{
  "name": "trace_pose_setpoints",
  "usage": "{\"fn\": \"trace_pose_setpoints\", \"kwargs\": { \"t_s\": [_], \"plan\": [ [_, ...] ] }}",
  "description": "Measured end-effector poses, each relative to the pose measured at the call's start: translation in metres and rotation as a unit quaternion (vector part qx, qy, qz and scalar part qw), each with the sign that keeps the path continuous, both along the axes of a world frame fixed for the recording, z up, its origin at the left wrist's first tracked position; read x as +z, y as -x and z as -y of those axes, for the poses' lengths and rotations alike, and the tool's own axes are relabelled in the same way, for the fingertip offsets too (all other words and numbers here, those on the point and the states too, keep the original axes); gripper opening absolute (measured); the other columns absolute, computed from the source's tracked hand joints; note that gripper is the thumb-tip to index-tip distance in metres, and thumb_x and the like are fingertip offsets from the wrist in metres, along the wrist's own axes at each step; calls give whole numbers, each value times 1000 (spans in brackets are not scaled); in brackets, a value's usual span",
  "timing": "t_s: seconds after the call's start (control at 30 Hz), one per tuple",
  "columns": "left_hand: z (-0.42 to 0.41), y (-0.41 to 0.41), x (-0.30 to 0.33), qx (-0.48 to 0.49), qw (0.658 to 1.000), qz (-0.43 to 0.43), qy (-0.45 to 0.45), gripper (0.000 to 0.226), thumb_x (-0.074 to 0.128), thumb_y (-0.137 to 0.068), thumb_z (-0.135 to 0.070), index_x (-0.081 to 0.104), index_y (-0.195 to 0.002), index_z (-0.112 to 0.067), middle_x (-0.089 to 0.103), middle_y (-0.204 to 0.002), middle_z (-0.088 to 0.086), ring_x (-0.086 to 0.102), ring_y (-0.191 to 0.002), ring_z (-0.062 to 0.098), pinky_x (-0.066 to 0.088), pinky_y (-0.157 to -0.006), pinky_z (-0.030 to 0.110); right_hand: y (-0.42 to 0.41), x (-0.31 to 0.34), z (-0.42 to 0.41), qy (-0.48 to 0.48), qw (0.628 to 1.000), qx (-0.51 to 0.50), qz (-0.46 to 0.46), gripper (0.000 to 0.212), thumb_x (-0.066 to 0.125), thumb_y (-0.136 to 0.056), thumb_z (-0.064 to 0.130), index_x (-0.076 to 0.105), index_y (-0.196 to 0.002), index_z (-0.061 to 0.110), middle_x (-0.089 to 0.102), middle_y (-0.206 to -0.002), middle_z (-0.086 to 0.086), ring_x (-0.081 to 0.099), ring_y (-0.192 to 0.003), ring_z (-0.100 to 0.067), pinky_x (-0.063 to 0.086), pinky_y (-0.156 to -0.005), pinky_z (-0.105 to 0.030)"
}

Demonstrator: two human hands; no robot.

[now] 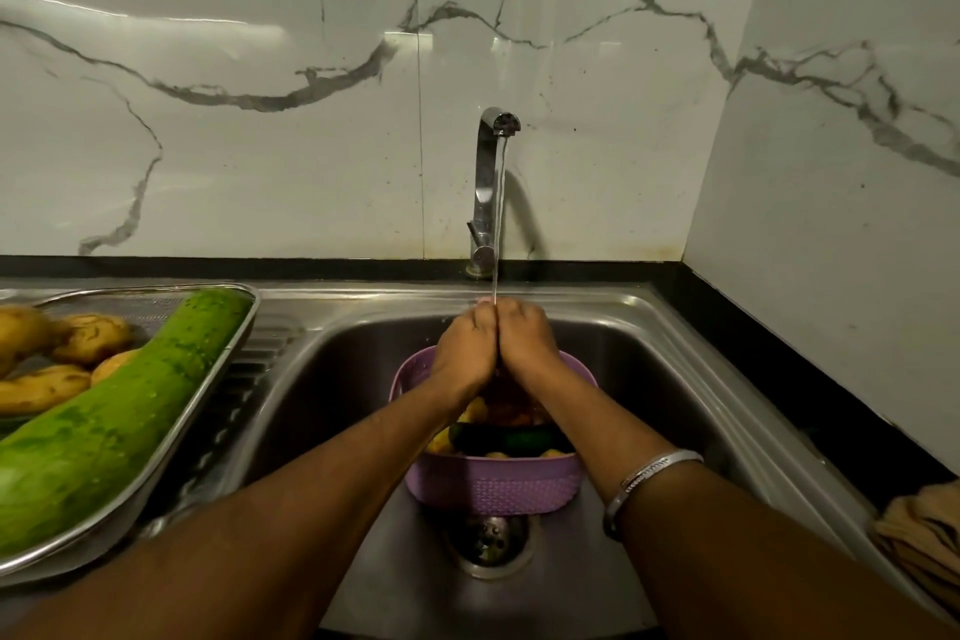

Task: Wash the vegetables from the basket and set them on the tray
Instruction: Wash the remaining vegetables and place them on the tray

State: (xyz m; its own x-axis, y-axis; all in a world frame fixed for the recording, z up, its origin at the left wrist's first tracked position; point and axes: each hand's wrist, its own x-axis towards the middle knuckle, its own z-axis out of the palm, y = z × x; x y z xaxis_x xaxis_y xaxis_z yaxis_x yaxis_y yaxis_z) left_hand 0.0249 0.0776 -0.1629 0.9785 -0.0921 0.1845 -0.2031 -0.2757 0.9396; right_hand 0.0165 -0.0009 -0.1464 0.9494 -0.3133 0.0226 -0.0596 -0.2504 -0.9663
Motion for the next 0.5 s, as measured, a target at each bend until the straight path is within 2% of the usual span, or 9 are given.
{"fn": "trace_pose_setpoints", "kwargs": {
  "t_s": [0.03, 0.1, 0.17, 0.23, 0.27, 0.33, 0.37, 0.43, 0.5],
  "plan": [
    [-3, 0, -1, -2, 998, 42, -35, 44, 26, -109, -37, 64, -111, -14, 68, -106, 9, 64, -100, 21, 52, -93, 40, 0, 2, 1, -42, 999, -1, -33, 32, 41, -107, 35, 66, -105, 15, 66, -89, -5, 63, -85, -19, 49, -70, -31],
    [-8, 3, -6, -2, 990, 103, -99, 46, 25, -108, -44, 62, -113, -19, 68, -104, 3, 64, -97, 17, 51, -90, 37, 0, 2, 2, -142, 985, 2, -100, 35, 48, -104, 39, 70, -100, 11, 70, -84, -9, 66, -84, -22, 55, -79, -36],
    [-11, 2, -9, 16, 986, 112, -126, 48, 23, -107, -46, 63, -108, -19, 69, -99, 4, 64, -92, 19, 51, -84, 37, -1, 1, -1, -183, 976, 8, -121, 36, 50, -102, 38, 70, -96, 10, 70, -83, -11, 66, -82, -24, 55, -77, -36],
    [-10, -1, -7, 38, 993, 58, -92, 48, 24, -109, -39, 64, -97, -15, 68, -91, 10, 64, -88, 23, 53, -80, 38, 0, 1, -7, -98, 990, 18, -98, 35, 41, -106, 36, 66, -101, 12, 67, -89, -12, 62, -79, -20, 49, -68, -31],
    [-8, -2, -4, 36, 998, -2, -44, 46, 25, -109, -34, 64, -94, -13, 67, -88, 11, 64, -86, 23, 53, -75, 37, 3, 2, -8, -26, 997, 24, -74, 35, 36, -108, 35, 63, -105, 13, 65, -95, -11, 60, -78, -16, 47, -67, -30],
    [-6, 1, 3, 17, 988, -149, 47, 45, 26, -109, -31, 62, -95, -8, 62, -78, 10, 60, -74, 21, 49, -55, 28, 7, -1, -6, 99, 994, 41, -23, 35, 31, -110, 33, 60, -116, 15, 63, -103, -9, 55, -78, -11, 46, -69, -28],
    [-7, 4, 6, 11, 978, -197, 62, 45, 26, -109, -32, 60, -94, -7, 59, -73, 9, 56, -65, 18, 44, -45, 24, 9, -5, -3, 136, 989, 56, -6, 35, 30, -111, 33, 59, -123, 16, 62, -106, -6, 54, -78, -8, 43, -66, -24],
    [-6, 7, 8, -1, 973, -222, 61, 45, 25, -110, -32, 60, -99, -6, 56, -70, 8, 51, -59, 17, 40, -42, 23, 10, -11, 2, 176, 981, 77, 34, 35, 31, -111, 31, 57, -130, 17, 60, -108, -1, 52, -80, -3, 38, -62, -15],
    [-4, 1, 4, 2, 989, -143, 37, 46, 27, -110, -33, 64, -104, -6, 63, -80, 9, 59, -69, 19, 49, -57, 29, 9, -12, 4, 181, 978, 55, 90, 33, 34, -110, 28, 60, -126, 14, 63, -109, -2, 59, -88, -9, 40, -65, -13]
  ]
}}
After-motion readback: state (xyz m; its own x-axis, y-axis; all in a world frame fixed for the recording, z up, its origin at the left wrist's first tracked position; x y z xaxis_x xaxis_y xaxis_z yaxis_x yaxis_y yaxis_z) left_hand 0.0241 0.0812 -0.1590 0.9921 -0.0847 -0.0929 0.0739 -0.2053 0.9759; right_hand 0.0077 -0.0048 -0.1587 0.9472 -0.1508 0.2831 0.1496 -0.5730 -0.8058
